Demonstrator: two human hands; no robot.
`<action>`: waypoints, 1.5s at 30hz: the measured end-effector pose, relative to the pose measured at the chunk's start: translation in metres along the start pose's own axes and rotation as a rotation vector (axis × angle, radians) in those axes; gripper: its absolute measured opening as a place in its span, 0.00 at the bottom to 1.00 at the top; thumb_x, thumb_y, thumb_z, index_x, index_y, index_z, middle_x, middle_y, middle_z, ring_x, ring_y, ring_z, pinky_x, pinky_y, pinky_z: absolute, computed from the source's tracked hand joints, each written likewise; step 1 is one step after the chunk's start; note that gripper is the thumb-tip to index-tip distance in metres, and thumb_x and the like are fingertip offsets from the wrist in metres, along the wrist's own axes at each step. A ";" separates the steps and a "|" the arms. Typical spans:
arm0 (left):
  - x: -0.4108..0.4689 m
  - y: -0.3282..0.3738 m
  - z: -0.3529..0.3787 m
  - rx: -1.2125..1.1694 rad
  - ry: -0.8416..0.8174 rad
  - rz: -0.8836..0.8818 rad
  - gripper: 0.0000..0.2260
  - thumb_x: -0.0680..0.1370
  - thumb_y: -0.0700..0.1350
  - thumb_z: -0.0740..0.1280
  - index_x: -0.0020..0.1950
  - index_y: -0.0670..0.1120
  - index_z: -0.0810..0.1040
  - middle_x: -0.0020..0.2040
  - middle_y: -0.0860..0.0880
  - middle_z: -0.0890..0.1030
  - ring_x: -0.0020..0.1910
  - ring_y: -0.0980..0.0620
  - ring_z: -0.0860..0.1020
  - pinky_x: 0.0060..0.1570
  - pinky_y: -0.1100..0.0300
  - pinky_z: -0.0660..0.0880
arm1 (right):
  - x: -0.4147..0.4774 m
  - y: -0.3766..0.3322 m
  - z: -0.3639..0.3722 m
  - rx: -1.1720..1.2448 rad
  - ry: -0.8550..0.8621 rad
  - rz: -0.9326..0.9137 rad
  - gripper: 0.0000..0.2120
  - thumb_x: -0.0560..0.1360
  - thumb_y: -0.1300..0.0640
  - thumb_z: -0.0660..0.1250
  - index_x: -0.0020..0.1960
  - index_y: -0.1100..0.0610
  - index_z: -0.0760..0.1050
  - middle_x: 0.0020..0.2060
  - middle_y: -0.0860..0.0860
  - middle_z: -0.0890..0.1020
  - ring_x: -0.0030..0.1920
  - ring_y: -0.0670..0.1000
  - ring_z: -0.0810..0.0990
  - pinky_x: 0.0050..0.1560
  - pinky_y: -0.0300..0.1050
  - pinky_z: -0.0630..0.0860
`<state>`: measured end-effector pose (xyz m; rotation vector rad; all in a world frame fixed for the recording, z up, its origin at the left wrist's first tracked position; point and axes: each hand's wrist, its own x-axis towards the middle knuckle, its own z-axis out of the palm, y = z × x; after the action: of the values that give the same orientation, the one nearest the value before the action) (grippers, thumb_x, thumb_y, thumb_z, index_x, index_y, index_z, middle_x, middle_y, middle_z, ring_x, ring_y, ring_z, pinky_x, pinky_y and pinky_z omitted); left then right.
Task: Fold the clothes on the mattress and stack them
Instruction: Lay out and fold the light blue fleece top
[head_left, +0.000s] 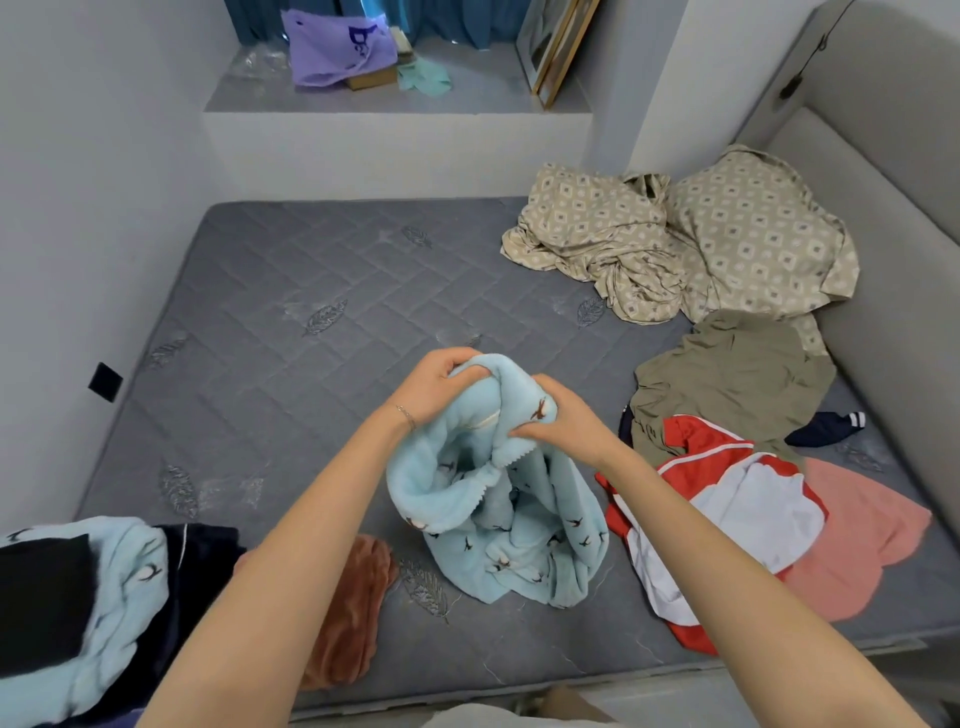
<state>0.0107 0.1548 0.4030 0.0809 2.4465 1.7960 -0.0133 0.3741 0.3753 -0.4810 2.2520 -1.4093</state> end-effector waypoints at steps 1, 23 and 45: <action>-0.001 -0.003 0.000 0.003 0.004 -0.011 0.06 0.80 0.42 0.65 0.52 0.46 0.82 0.46 0.57 0.83 0.44 0.65 0.77 0.46 0.71 0.72 | 0.001 0.000 0.003 0.024 0.048 0.000 0.18 0.68 0.58 0.78 0.54 0.49 0.76 0.45 0.41 0.79 0.44 0.39 0.77 0.47 0.38 0.75; -0.052 -0.066 0.043 -0.557 -0.151 -0.352 0.37 0.63 0.53 0.80 0.67 0.56 0.67 0.66 0.55 0.75 0.65 0.58 0.73 0.58 0.66 0.73 | 0.021 -0.034 -0.031 1.084 0.285 0.314 0.33 0.72 0.49 0.71 0.73 0.55 0.67 0.62 0.62 0.79 0.62 0.62 0.79 0.64 0.62 0.74; -0.025 -0.039 0.004 -0.085 0.390 -0.291 0.11 0.78 0.45 0.68 0.42 0.39 0.73 0.37 0.46 0.73 0.37 0.52 0.71 0.38 0.62 0.70 | 0.011 -0.003 -0.014 0.482 0.425 0.445 0.19 0.74 0.49 0.72 0.57 0.62 0.77 0.53 0.56 0.83 0.57 0.57 0.80 0.58 0.50 0.77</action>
<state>0.0363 0.1449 0.3662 -0.6558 2.4451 1.9196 -0.0296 0.3782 0.3814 0.4875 2.0168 -1.8333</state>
